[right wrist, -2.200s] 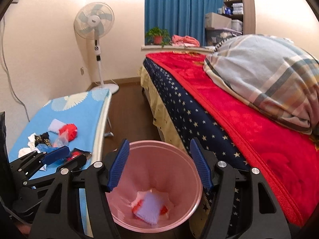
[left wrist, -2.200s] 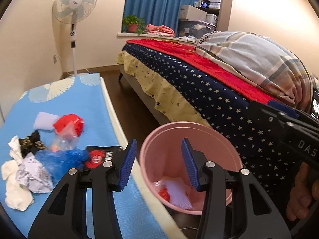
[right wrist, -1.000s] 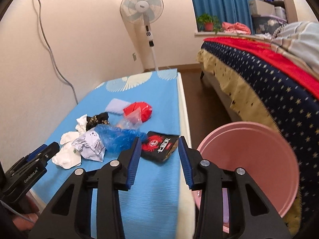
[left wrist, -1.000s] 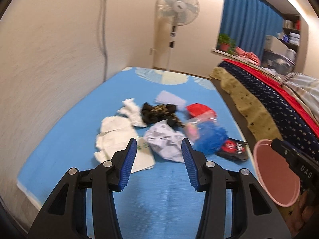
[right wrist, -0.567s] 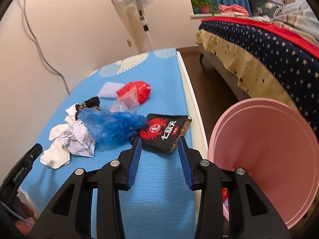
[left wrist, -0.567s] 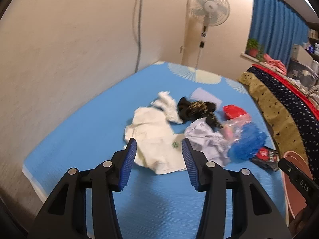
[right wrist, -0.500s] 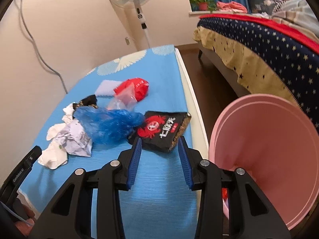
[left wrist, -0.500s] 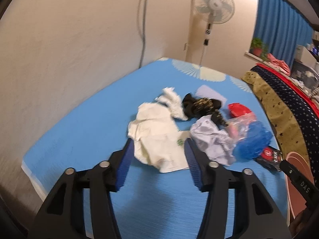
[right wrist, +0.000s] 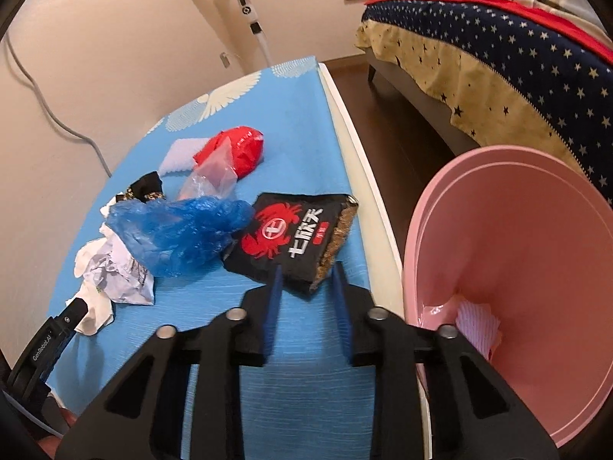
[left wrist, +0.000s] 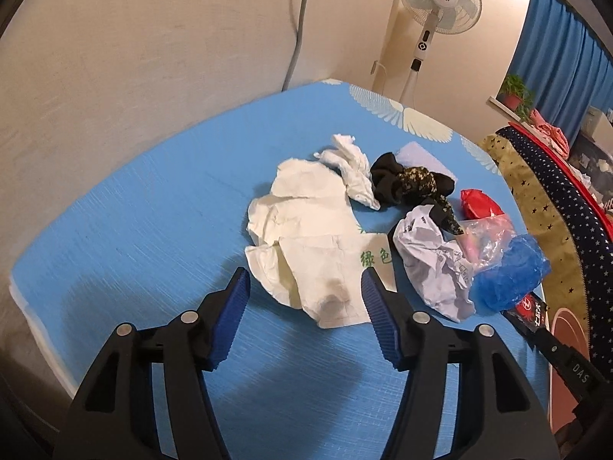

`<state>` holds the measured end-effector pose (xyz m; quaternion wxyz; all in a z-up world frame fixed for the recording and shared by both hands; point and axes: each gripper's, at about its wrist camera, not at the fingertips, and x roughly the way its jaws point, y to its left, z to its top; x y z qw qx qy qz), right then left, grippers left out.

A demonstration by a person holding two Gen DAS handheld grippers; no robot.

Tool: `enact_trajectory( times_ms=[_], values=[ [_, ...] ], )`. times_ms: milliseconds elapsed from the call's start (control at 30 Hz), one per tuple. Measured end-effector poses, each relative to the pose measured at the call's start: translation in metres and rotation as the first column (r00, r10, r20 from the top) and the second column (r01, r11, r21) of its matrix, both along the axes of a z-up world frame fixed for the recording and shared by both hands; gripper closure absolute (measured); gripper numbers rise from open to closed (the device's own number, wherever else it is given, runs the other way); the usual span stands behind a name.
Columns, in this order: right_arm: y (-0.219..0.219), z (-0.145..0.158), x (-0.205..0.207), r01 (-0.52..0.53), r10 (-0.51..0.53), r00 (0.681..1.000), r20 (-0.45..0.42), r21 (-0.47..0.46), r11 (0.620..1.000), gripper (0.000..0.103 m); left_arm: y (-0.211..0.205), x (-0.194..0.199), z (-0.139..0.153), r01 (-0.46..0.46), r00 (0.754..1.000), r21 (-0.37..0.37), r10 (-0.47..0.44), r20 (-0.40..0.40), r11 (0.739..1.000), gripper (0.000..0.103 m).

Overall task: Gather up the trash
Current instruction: 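Grasp the white tissue with the left tool while the right tool grasps the black snack bag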

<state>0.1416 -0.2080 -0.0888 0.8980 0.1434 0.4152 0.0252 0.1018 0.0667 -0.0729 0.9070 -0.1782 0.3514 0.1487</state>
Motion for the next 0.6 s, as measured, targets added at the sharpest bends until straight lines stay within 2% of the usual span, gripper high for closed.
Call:
enact_trajectory(
  times_ms=[67, 100, 267, 433, 600],
  values=[
    [0.000, -0.001, 0.000, 0.000, 0.000, 1.000, -0.004, 0.005, 1.000, 0.092, 0.001, 0.003, -0.003, 0.002, 1.000, -0.017, -0.002, -0.006, 1.000, 0.055],
    [0.000, -0.001, 0.000, -0.002, 0.002, 1.000, -0.004, 0.005, 1.000, 0.094, 0.002, 0.003, -0.004, 0.001, 1.000, -0.021, -0.001, -0.010, 1.000, 0.056],
    [0.000, 0.001, -0.001, -0.005, 0.005, 1.000, 0.005, 0.000, 1.000, 0.100, 0.001, 0.005, -0.005, 0.014, 1.000, -0.032, -0.015, -0.018, 0.999, 0.082],
    [0.002, 0.010, -0.005, -0.008, 0.008, 0.999, 0.038, -0.010, 1.000, 0.101, -0.005, 0.005, 0.005, 0.044, 0.999, -0.005, -0.044, 0.006, 0.999, 0.090],
    [0.005, 0.021, -0.010, -0.010, 0.013, 0.997, 0.074, -0.032, 0.999, 0.102, -0.010, 0.005, 0.015, 0.057, 0.998, 0.023, -0.057, 0.024, 0.998, 0.093]
  ],
)
